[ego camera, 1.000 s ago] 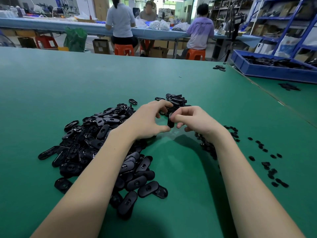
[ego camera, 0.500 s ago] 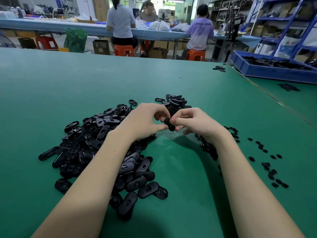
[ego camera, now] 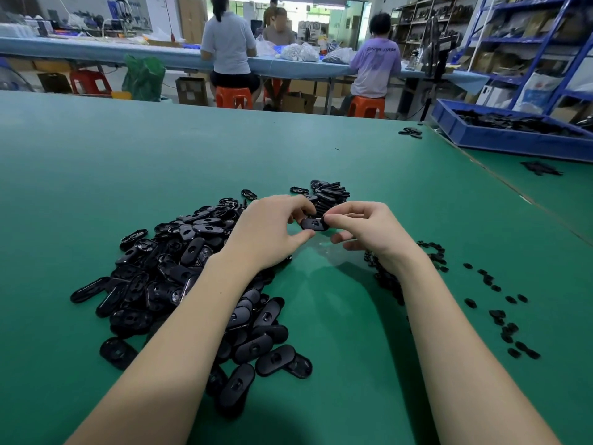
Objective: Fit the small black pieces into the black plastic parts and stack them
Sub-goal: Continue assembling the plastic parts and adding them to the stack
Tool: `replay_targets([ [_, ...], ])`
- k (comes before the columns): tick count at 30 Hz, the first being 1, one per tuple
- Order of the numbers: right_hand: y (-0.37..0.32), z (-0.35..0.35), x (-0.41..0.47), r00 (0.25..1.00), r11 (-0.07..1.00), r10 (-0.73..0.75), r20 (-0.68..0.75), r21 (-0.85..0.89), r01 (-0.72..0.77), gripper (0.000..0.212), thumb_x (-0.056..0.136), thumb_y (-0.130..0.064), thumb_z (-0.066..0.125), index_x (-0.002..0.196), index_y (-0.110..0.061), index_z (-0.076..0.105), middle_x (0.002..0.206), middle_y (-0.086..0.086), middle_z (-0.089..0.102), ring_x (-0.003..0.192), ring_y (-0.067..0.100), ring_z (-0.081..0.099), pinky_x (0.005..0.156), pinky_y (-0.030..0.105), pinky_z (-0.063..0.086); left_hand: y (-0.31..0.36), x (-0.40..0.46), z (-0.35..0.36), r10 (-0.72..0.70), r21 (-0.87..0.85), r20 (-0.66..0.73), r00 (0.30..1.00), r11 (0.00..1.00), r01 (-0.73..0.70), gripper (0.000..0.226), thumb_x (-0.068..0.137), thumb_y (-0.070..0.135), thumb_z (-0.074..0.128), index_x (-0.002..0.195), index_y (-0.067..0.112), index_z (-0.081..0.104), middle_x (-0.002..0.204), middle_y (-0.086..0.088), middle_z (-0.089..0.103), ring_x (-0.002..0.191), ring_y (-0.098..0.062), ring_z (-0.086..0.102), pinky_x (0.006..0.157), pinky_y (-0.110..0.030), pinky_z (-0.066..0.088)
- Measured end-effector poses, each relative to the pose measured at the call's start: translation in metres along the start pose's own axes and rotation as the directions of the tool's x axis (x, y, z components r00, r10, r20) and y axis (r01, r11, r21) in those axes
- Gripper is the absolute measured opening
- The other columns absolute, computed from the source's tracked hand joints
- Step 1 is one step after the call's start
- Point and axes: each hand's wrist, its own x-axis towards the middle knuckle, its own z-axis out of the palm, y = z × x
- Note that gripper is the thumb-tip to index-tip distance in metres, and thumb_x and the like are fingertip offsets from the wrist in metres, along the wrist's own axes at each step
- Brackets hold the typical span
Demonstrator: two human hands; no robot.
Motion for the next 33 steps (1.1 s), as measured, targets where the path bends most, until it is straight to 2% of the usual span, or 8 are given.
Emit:
replay_targets([
  [5,0.000,0.000,0.001,0.994,0.999,-0.030,-0.109,-0.043,0.025,0.008,0.086,-0.018,0.078,0.080,-0.023,0.077,0.076,-0.009,0.075,0.058,0.005,0.066,0.048,0.012,0.044,0.005,-0.001,0.007,-0.036,0.068,-0.023,0.999,0.997,0.038,0.022,0.086,0.040,0.071,0.105,0.029,0.070,0.089,0.015,0.062,0.094,-0.013,0.059,0.091,-0.037,0.046],
  [10,0.000,0.004,0.000,0.983,0.991,-0.068,-0.173,-0.121,0.048,0.009,0.083,-0.018,0.077,0.077,-0.025,0.078,0.072,-0.009,0.074,0.051,0.005,0.061,0.046,0.011,0.039,0.011,-0.002,0.013,-0.075,0.093,-0.052,0.996,0.992,0.079,0.022,0.087,0.043,0.068,0.105,0.031,0.069,0.090,0.015,0.060,0.094,-0.012,0.058,0.088,-0.035,0.046],
  [16,-0.001,0.011,0.000,0.989,0.985,-0.078,-0.122,-0.161,0.058,0.011,0.084,-0.015,0.076,0.077,-0.023,0.076,0.067,-0.007,0.072,0.044,0.003,0.053,0.043,0.010,0.036,0.014,-0.018,0.024,-0.120,0.067,-0.084,0.989,0.990,0.126,0.018,0.087,0.039,0.069,0.104,0.033,0.069,0.093,0.014,0.062,0.100,-0.013,0.057,0.090,-0.036,0.045],
  [18,0.000,0.013,0.000,0.991,0.983,-0.074,-0.115,-0.176,0.053,0.009,0.084,-0.013,0.074,0.079,-0.020,0.077,0.069,-0.004,0.072,0.044,0.003,0.053,0.044,0.010,0.037,0.015,-0.017,0.025,-0.126,0.053,-0.124,0.984,0.990,0.133,0.019,0.086,0.038,0.069,0.104,0.033,0.069,0.094,0.013,0.064,0.101,-0.013,0.058,0.088,-0.035,0.045],
  [27,0.002,0.011,0.001,0.996,0.981,-0.017,-0.084,-0.192,0.001,0.012,0.085,-0.012,0.073,0.081,-0.022,0.077,0.076,-0.003,0.075,0.045,0.004,0.056,0.043,0.009,0.037,0.015,-0.016,0.028,-0.154,0.053,-0.118,0.981,0.985,0.162,0.020,0.087,0.038,0.069,0.106,0.033,0.070,0.098,0.013,0.067,0.103,-0.013,0.056,0.087,-0.031,0.041],
  [33,0.000,0.009,0.001,0.999,0.972,0.022,-0.042,-0.233,-0.031,0.009,0.082,-0.015,0.077,0.078,-0.024,0.076,0.056,-0.012,0.062,0.044,0.005,0.047,0.041,0.010,0.034,0.015,-0.015,0.026,-0.160,0.048,-0.113,0.981,0.985,0.166,0.018,0.087,0.038,0.071,0.105,0.035,0.071,0.097,0.015,0.068,0.102,-0.011,0.054,0.081,-0.027,0.035],
])
